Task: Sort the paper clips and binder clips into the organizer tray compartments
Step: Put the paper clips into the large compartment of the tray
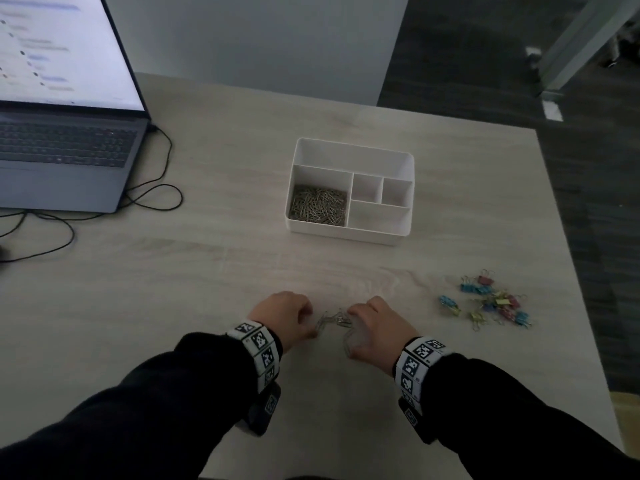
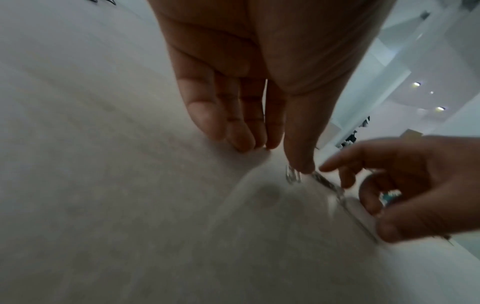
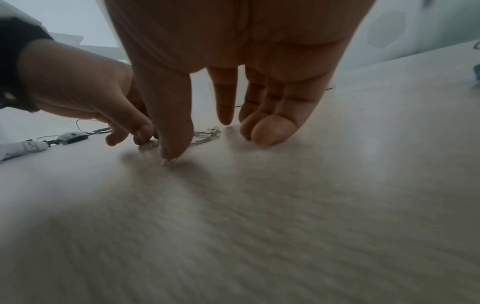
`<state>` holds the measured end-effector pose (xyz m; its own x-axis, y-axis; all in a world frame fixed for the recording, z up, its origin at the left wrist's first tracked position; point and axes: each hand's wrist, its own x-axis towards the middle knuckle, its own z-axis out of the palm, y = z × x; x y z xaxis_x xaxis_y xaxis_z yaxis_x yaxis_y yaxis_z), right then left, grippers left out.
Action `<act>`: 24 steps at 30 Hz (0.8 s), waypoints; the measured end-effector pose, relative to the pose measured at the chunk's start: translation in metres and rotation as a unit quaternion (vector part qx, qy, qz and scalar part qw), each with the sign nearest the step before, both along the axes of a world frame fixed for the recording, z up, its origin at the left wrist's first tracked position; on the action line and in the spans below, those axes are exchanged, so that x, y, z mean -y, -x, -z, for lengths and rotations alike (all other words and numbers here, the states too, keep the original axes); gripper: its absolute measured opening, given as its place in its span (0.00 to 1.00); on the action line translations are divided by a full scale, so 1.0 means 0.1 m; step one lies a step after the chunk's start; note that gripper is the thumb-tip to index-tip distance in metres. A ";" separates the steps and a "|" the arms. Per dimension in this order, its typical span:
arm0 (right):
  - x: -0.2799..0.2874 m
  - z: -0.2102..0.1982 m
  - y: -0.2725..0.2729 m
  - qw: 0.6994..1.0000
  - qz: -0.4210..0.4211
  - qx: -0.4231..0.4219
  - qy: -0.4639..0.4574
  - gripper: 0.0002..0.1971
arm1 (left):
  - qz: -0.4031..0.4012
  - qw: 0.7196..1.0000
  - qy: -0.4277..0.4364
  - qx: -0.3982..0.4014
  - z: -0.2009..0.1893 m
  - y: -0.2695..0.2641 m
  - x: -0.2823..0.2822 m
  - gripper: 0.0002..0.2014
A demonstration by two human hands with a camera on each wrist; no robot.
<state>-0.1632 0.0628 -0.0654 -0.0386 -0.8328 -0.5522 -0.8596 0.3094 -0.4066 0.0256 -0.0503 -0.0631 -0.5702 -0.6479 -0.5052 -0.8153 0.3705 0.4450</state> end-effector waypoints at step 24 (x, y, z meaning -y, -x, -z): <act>0.15 0.10 -0.15 0.996 0.028 -0.020 0.077 0.17 | 0.043 0.995 0.062 -0.073 0.13 0.27 -0.24 0.13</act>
<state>-0.1482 0.0482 -0.0755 -0.1059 -0.9037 -0.4148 -0.8590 0.2932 -0.4196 -0.0015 -0.0267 -0.0766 -0.6867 -0.6459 -0.3334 -0.7091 0.4945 0.5026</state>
